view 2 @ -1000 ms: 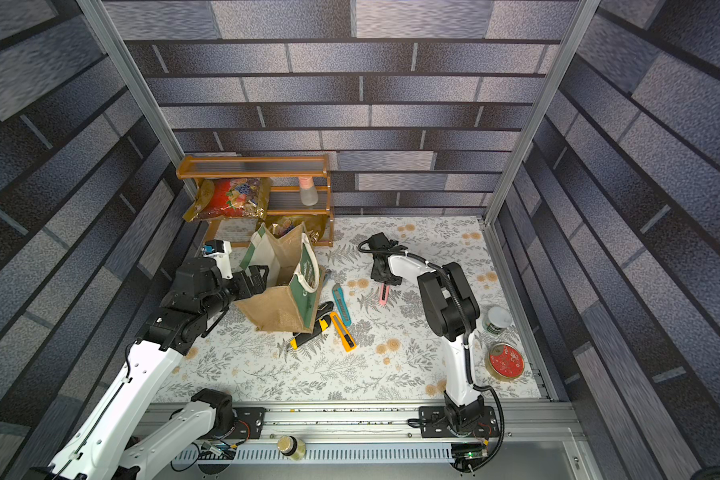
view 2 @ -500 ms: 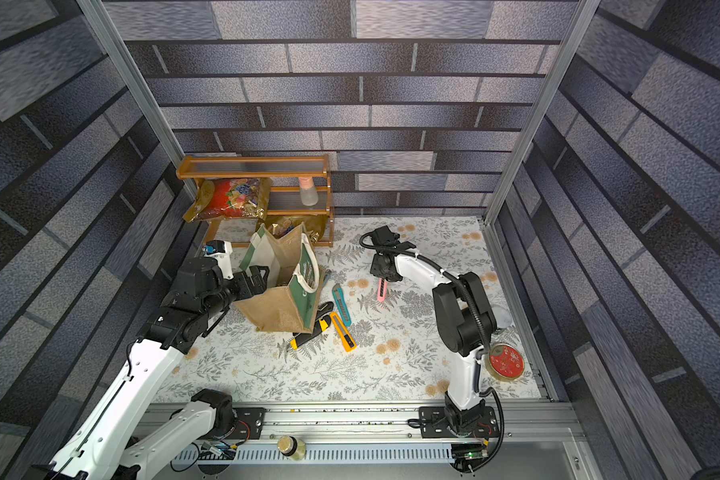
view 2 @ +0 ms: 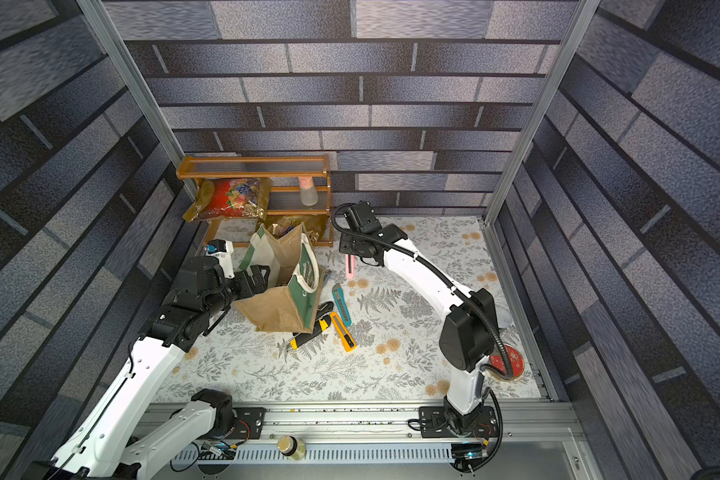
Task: Place the art knife into the pouch
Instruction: Place the utility knife in the pouch.
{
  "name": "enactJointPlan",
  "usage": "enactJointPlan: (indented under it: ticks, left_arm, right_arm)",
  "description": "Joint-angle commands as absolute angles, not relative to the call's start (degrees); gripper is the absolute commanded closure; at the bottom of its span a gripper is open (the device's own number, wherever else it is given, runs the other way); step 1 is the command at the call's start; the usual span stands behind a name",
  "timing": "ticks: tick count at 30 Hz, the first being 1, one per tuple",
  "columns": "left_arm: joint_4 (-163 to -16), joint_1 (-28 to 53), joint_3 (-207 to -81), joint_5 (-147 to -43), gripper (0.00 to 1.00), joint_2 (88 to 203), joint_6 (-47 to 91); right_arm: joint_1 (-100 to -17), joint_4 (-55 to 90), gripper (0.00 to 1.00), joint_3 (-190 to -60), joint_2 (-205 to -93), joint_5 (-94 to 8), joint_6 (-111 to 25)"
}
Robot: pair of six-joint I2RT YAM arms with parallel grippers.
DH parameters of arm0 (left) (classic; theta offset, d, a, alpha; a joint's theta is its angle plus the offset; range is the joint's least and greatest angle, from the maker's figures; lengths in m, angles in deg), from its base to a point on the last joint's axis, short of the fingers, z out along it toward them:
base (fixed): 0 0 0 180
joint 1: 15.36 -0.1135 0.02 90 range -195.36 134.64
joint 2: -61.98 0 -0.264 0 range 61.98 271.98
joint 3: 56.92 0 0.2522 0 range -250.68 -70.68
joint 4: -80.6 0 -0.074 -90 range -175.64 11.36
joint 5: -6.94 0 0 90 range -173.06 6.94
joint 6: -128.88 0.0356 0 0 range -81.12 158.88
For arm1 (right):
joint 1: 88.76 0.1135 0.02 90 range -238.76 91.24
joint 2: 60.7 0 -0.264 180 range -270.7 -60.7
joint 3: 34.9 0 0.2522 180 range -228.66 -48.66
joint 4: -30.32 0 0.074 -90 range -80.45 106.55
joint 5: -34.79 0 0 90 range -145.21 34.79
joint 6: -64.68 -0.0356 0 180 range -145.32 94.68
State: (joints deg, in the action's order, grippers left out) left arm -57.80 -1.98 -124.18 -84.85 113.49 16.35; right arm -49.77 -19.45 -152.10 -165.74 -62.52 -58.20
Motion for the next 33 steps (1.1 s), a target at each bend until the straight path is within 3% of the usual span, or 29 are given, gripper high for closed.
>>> enactJointPlan:
  ticks: [1,23,24,30,33]
  left_arm:
    - [-57.54,-2.17,-124.05,-86.35,0.00,113.97,15.77]
    - [-57.83,-2.28,-123.50,-85.77,0.00,112.09,15.85]
    - [-57.78,-2.27,-123.46,-85.65,0.00,111.93,15.85]
    - [-57.81,-2.38,-123.39,-85.56,0.00,111.38,15.94]
    - [-57.72,-2.39,-123.56,-85.70,0.00,111.38,15.94]
  right_arm:
    - [-47.90,-21.45,0.80,-157.25,-165.05,-59.46,-57.60]
    - [-38.18,-28.79,0.81,-192.57,-187.74,-50.70,-59.93]
    - [-37.98,-29.16,0.77,-193.29,-188.58,-50.30,-60.02]
    - [-37.94,-34.71,0.29,-199.96,-191.21,-50.52,-57.71]
    - [-37.93,-36.58,0.18,-200.19,-189.16,-55.06,-55.54]
